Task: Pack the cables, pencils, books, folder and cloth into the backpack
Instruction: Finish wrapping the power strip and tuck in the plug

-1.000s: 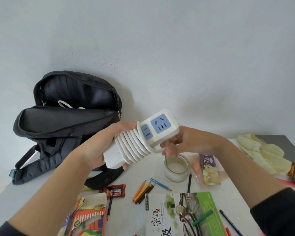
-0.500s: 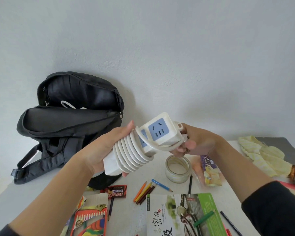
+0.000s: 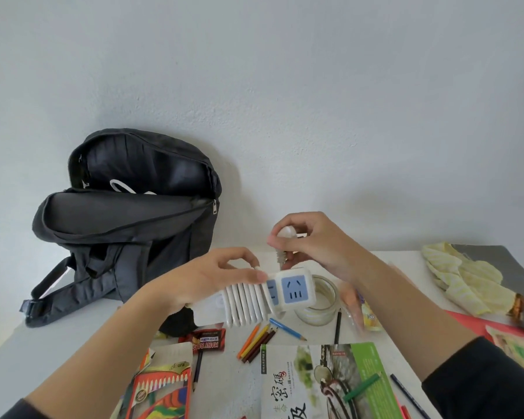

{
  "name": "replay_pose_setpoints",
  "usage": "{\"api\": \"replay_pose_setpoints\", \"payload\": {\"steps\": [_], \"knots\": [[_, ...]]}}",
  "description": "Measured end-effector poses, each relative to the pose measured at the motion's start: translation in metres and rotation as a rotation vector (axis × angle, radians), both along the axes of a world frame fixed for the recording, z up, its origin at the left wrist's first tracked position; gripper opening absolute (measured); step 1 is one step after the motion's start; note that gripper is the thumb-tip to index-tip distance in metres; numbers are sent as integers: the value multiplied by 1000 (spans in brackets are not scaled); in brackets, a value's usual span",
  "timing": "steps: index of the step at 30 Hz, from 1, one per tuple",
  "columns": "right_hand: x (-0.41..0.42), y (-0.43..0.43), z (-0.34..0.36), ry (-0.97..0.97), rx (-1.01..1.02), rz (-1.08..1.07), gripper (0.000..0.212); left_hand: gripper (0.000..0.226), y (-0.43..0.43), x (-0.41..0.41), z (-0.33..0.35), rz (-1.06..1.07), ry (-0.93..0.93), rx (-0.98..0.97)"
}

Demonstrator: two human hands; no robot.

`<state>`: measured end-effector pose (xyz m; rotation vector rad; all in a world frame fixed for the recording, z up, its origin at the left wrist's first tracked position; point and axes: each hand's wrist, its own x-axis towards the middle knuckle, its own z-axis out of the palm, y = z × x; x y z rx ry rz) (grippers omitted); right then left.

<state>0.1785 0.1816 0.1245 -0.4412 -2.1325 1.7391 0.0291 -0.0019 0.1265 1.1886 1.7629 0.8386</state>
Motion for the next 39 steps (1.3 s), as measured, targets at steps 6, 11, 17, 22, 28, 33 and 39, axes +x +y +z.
{"api": "replay_pose_setpoints", "payload": {"steps": [6, 11, 17, 22, 28, 33, 39], "knots": [[-6, -31, -8, 74, 717, -14, 22, 24, 3, -1, -7, 80, 48, 94], [-6, -35, -3, 91, 697, 92, 37, 25, -4, -6, -5, 148, 99, 171], [-20, -33, 11, 104, 535, 170, 61, 21, -19, -25, 18, 194, -31, 256], [-60, -36, 22, 247, 349, 94, 78, 25, -20, -58, 48, 233, 68, 338], [-127, -37, 45, 361, 312, -31, 62, 25, -16, -111, 83, 248, 112, 392], [-171, -31, 65, 229, 311, 69, 64, 27, -7, -151, 86, 261, 149, 403], [-209, -17, 78, 205, 501, 39, 73, 36, 8, -197, 81, 195, 116, 433]]}}
